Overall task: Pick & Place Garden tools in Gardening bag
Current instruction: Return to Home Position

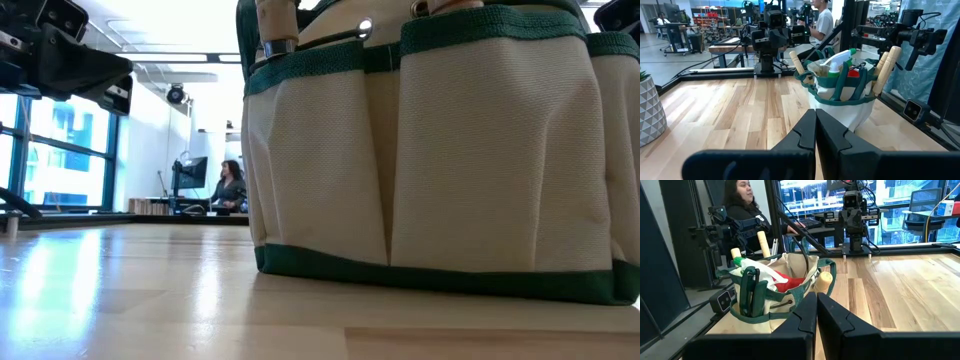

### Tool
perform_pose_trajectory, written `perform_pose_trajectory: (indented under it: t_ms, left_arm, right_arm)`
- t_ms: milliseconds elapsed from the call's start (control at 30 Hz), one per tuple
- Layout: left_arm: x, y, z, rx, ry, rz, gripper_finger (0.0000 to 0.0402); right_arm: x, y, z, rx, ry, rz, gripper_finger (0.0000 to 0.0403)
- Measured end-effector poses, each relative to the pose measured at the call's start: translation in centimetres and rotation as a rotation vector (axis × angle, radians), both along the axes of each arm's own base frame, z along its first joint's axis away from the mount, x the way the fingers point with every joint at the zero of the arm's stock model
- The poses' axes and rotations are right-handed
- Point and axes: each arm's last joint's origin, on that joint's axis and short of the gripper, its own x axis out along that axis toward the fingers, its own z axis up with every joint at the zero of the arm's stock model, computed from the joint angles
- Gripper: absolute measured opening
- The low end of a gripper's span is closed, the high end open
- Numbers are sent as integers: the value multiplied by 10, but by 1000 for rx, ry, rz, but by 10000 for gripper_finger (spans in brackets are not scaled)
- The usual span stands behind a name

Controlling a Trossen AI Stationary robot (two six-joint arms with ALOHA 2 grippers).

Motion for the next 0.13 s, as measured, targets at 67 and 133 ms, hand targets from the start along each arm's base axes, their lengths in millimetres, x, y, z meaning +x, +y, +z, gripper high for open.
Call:
perform_pose_trajectory:
  t_ms: [67,133]
  left_arm:
    - [0,0,0,0,0,0,0]
    - [0,0,0,0,0,-1,0]
  right_arm:
    - [0,0,0,0,0,0,4]
    - [0,0,0,0,0,0,4]
